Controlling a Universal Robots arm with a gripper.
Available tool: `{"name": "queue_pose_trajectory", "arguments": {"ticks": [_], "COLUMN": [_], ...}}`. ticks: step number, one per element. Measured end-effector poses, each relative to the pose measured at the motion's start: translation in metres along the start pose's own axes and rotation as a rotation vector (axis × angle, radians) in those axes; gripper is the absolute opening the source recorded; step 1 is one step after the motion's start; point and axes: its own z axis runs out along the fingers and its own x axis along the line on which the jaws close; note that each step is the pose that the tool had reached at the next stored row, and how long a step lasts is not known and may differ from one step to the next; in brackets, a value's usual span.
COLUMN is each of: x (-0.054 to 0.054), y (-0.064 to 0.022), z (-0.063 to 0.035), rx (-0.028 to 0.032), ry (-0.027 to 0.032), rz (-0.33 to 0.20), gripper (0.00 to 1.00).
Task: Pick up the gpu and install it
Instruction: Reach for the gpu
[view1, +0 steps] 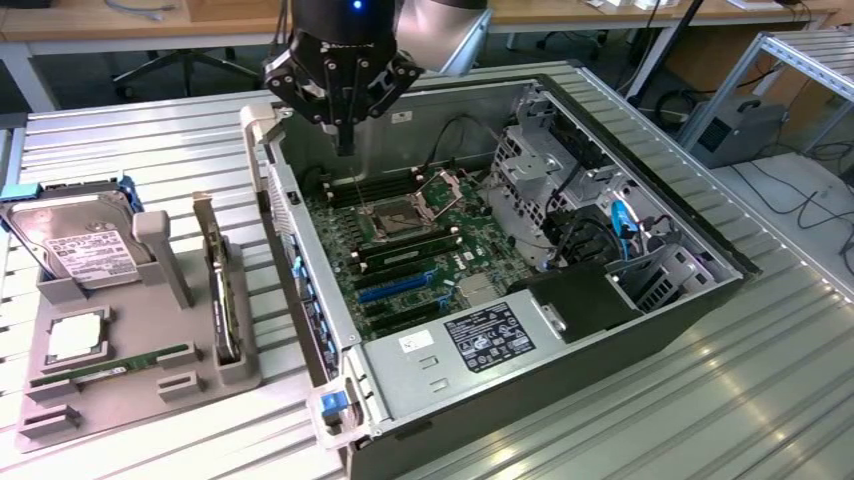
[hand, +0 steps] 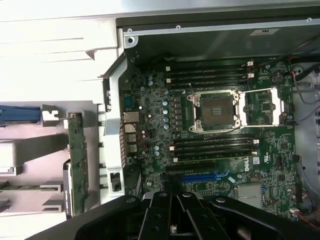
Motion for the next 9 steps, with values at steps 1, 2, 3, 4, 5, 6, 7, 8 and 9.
{"name": "queue_pose_trajectory", "arguments": {"ticks": [1,2,3,4,5,6,7,8,9], "x": [0.0012,0.0024,0.0035,0.0047,0.0059,0.007,0.0081,0.0091,0.0101], "y": [-0.0001,-0.0002,-0.0003,-0.0004,-0.0004,-0.0005,-0.0006,-0.0007,-0.0008], "z": [0.0,-0.0001,-0.0001,-0.0001,-0.0002,-0.0002,-0.0003,-0.0003,-0.0003], "rx": [0.0,0.0,0.0,0.0,0.0,0.0001,0.0001,0.0,0.0], "ry": [0.0,0.0,0.0,0.0,0.0,0.0,0.0,0.0,0.0], "rz": [0.0,0.0,0.0,0.0,0.0,0.0,0.0,0.0,0.0], "gripper": [0.11,0.11,0.11,0.11,0.11,0.11,0.11,0.11,0.11]}}
